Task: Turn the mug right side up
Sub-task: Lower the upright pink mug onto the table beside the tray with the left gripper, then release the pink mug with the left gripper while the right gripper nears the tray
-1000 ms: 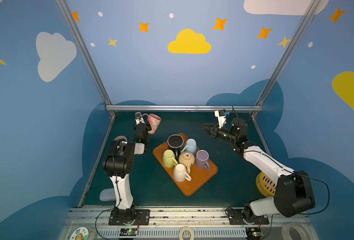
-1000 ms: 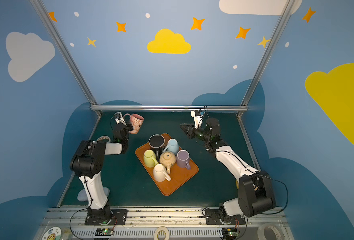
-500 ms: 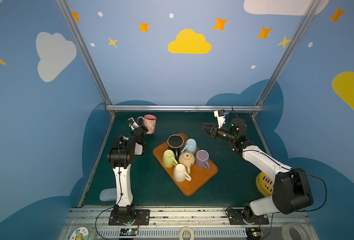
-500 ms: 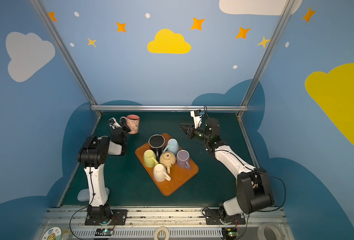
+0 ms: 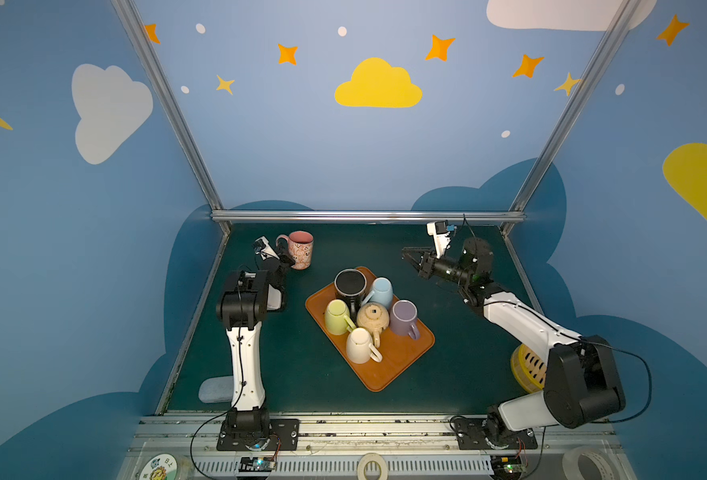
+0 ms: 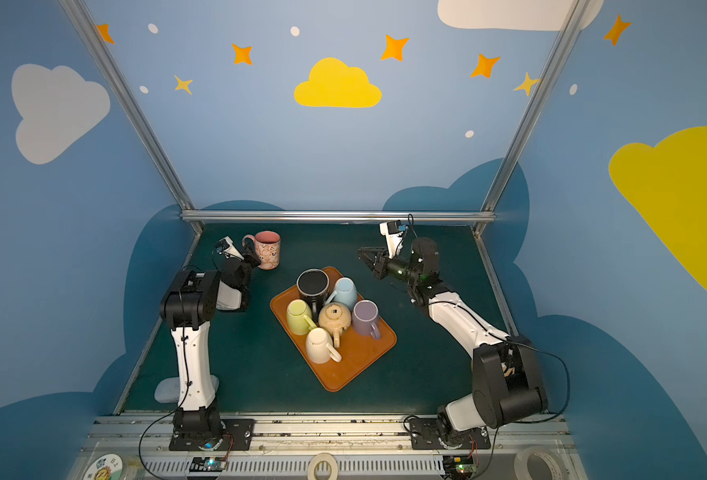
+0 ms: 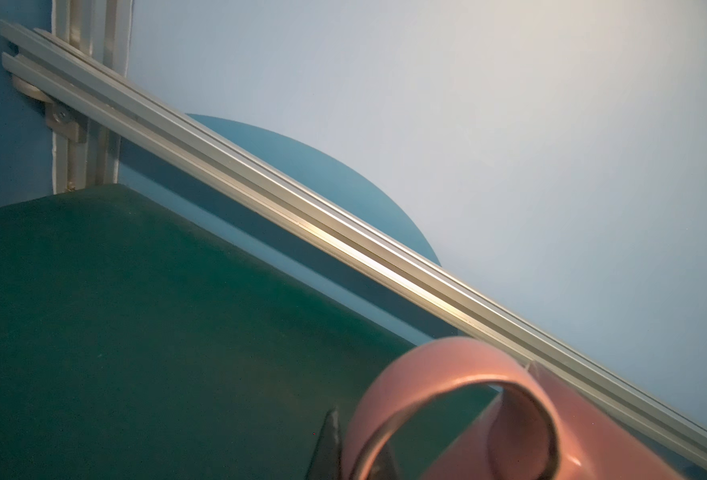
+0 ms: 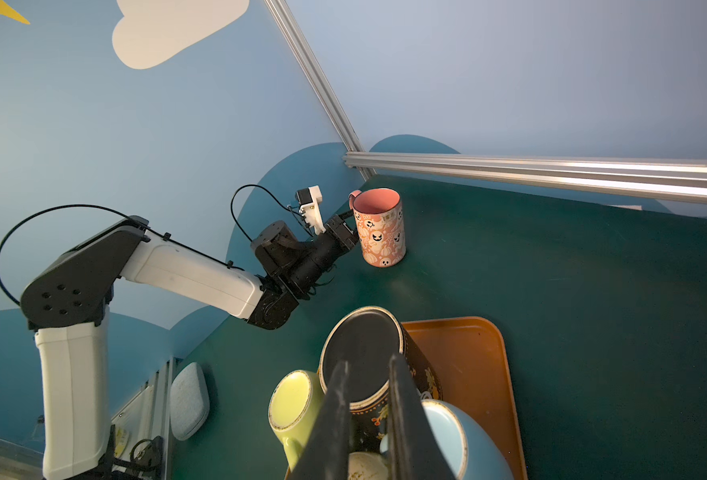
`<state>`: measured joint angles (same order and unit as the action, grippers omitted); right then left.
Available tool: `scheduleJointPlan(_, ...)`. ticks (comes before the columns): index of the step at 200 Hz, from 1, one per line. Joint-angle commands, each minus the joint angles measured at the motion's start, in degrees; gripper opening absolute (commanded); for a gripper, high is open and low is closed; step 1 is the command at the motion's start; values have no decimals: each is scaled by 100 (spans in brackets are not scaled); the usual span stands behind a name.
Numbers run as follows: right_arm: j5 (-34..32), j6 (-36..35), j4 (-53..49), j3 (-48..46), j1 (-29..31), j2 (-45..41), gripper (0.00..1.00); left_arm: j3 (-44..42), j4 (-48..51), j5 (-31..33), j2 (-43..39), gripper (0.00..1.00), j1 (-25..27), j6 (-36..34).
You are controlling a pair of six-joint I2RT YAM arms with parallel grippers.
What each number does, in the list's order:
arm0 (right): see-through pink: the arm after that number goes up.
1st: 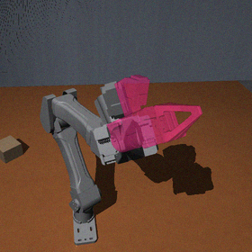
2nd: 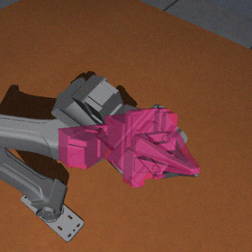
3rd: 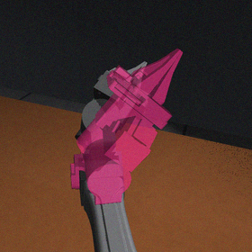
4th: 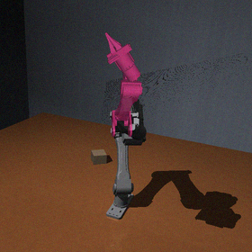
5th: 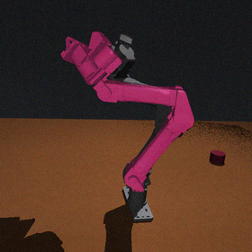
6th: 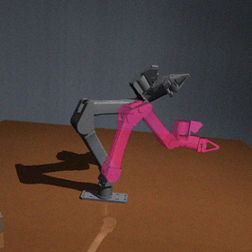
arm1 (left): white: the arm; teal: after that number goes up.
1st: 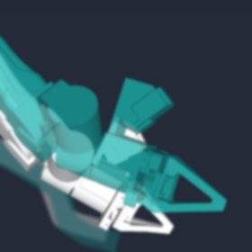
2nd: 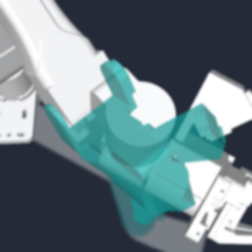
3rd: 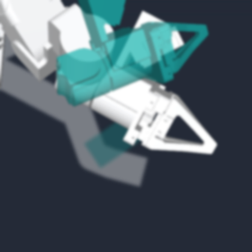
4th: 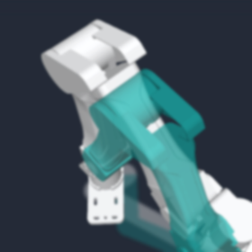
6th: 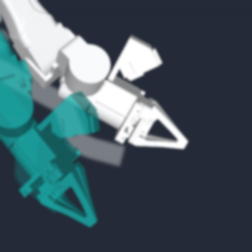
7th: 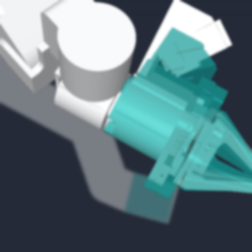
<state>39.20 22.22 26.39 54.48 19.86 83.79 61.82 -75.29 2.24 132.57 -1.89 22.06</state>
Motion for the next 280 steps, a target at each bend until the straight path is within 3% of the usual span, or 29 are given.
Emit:
scheduleJointPlan(1,91,63,274,-69,-21,90,15,-131,-469,-308,-57,6,-39,24)
scheduleJointPlan(24,102,125,368,-60,-17,130,16,-247,-472,-373,-152,14,-66,-18)
scheduleJointPlan(70,101,151,393,-51,-18,123,18,-569,-465,-280,-366,44,-127,52)
scheduleJointPlan(115,26,180,284,-12,-18,57,23,-1046,-464,-180,-830,49,-143,48)
scheduleJointPlan(164,-501,-80,-1051,298,72,-292,35,-1808,-312,-221,-2028,57,-168,-26)
scheduleJointPlan(193,-762,-349,-1944,437,241,-716,40,-1963,1636,-426,-3507,58,-165,307)
scheduleJointPlan(205,-849,-479,-2389,471,346,-908,42,-1739,3006,-881,-4168,58,-144,112)
scheduleJointPlan(220,-971,-677,-2917,501,492,-1182,43,-1342,4601,-674,-4734,59,62,-112)
scheduleJointPlan(241,-1139,-892,-3628,429,766,-1514,45,-1213,5729,-699,-5413,62,288,-85)
scheduleJointPlan(280,-1658,-1277,-4783,120,1567,-2055,44,-1138,7460,-790,-6550,81,762,14)
